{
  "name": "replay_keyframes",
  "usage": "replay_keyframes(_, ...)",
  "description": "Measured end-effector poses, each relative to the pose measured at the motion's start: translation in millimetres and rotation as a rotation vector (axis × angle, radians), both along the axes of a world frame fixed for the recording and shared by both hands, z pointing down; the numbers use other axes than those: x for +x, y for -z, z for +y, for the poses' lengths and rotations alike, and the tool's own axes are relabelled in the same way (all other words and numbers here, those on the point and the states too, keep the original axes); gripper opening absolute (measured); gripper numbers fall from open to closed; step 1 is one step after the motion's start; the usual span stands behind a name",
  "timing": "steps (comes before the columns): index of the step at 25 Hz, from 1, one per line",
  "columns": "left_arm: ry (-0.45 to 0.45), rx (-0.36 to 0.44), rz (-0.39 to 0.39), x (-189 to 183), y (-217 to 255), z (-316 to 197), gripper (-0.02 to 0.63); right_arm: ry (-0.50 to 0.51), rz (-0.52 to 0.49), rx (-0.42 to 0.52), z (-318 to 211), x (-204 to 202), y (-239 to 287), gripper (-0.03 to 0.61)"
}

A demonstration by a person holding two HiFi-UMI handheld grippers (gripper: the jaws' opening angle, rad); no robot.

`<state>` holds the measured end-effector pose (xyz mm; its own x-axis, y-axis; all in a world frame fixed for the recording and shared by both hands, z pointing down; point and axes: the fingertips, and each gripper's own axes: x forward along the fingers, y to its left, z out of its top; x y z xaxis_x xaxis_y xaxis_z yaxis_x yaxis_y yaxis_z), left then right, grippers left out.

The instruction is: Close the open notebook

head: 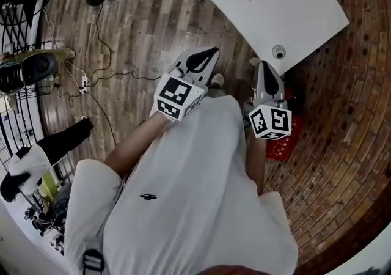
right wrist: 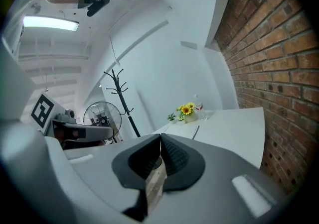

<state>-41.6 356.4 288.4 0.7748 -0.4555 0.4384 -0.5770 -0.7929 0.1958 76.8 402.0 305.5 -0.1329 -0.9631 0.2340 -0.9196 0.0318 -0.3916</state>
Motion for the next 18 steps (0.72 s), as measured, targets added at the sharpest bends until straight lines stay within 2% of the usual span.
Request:
replay_keyframes(4, -0.018, 0.003, -0.004, 22, 2, 4, 0.009, 0.008, -0.022, -0.003, 2, 17, -6, 0.0)
replay_keyframes(7, -0.018, 0.008, -0.022, 24, 3, -2, 0.009, 0.011, -0.035, 0.01, -6, 24, -5, 0.0)
replay_keyframes(13, -0.002, 0.002, -0.027, 24, -1, -23, 0.009, 0.026, -0.052, 0.009, -27, 21, -9, 0.0)
replay_keyframes(18, -0.005, -0.018, 0.001, 35, -8, -55, 0.009, 0.09, -0.056, 0.022, -57, 15, -7, 0.0)
